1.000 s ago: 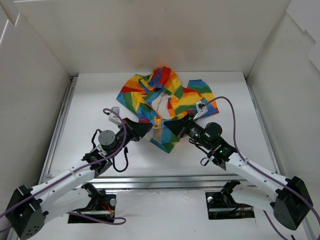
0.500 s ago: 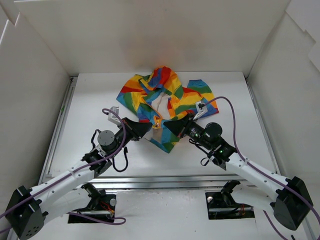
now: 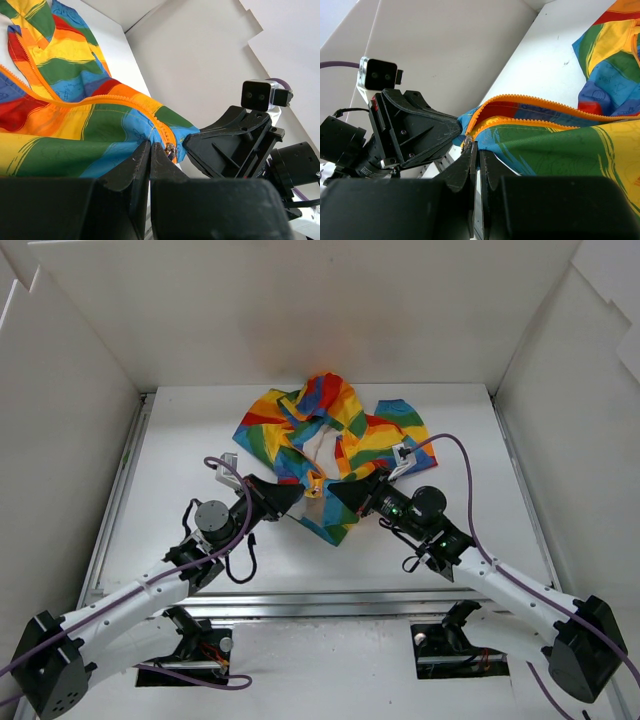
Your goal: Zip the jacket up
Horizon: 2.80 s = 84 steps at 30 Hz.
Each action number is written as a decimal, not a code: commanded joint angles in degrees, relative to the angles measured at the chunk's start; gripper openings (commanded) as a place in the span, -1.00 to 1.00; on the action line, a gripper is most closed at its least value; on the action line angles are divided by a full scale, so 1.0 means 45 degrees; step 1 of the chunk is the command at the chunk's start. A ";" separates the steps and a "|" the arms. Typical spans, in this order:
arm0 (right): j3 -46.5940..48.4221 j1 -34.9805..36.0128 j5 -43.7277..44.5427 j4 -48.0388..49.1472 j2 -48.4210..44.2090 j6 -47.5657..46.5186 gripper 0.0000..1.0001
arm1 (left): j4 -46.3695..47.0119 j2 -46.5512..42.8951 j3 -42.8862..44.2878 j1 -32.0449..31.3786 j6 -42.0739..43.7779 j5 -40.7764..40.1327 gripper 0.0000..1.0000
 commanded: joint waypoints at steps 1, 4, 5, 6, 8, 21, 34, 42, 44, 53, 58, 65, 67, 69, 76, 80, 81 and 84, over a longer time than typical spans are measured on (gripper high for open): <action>0.0317 -0.0044 -0.0216 0.1580 -0.0092 0.0011 -1.00 | 0.1465 0.0021 0.0219 -0.0091 0.0109 0.0240 -1.00; 0.0337 -0.0044 -0.0255 0.1678 -0.0033 0.0050 -1.00 | 0.1485 0.0059 0.0219 -0.0091 0.0128 0.0299 -1.00; 0.0337 -0.0044 -0.0255 0.1678 -0.0053 0.0050 -1.00 | 0.1484 0.0060 0.0199 -0.0091 0.0128 0.0299 -1.00; 0.0356 -0.0025 -0.0255 0.1659 -0.0072 0.0031 -1.00 | 0.1484 0.0040 0.0199 -0.0207 0.0128 0.0318 -1.00; 0.0376 -0.0044 -0.0255 0.1639 -0.0111 0.0031 -1.00 | 0.1485 0.0040 0.0160 -0.0208 0.0128 0.0299 -1.00; 0.0415 -0.0044 -0.0177 0.1619 -0.0229 0.0011 -1.00 | 0.1563 -0.0057 0.0024 -0.0208 0.0265 0.0201 -1.00; 0.0473 -0.0044 -0.0119 0.1639 -0.0249 0.0050 -1.00 | 0.1933 -0.0019 -0.0094 -0.0324 0.0421 0.0221 -1.00; 0.0493 -0.0024 -0.0002 0.1815 -0.0014 0.0128 -1.00 | 0.2109 -0.0097 -0.0133 -0.0442 0.0675 0.0259 -1.00; 0.0512 -0.0044 0.0057 0.1931 0.0025 0.0148 -1.00 | 0.2148 -0.0116 -0.0191 -0.0442 0.0695 0.0337 -1.00; 0.0590 -0.0044 0.0058 0.2400 0.0396 0.0421 -1.00 | 0.3182 -0.0487 -0.0795 -0.0559 0.0597 0.0728 -1.00; 0.0357 -0.0044 0.0018 0.2674 0.0611 0.0889 -1.00 | 0.4158 -0.0468 -0.1031 -0.0559 0.0481 0.1118 -1.00; -0.0052 -0.0063 -0.0157 0.3180 0.0767 0.1514 -1.00 | 0.5722 -0.0175 -0.1519 -0.0559 0.0012 0.1801 -1.00; -0.0229 -0.0044 -0.0196 0.3473 0.0845 0.1825 -1.00 | 0.6073 -0.0039 -0.1558 -0.0559 -0.0299 0.1977 -1.00; -0.0443 -0.0044 -0.0332 0.3981 0.0962 0.2196 -1.00 | 0.6462 0.0059 -0.1753 -0.0559 -0.0573 0.2056 -1.00; -0.0679 -0.0044 -0.0841 0.4629 0.0963 0.2863 -1.00 | 0.6739 0.0177 -0.2320 -0.0559 -0.1336 0.2252 -1.00; -0.0562 -0.0083 -0.0802 0.3964 0.0436 0.2570 -1.00 | 0.6621 0.0138 -0.2398 -0.0812 -0.1395 0.2291 -1.00; -0.0504 -0.0064 -0.0860 0.3867 0.0397 0.2531 -1.00 | 0.6660 0.0138 -0.2437 -0.0813 -0.1530 0.2272 -1.00; -0.0133 -0.0161 -0.0938 0.3359 0.0337 0.2511 -1.00 | 0.6641 0.0080 -0.2632 -0.0950 -0.1668 0.2233 -1.00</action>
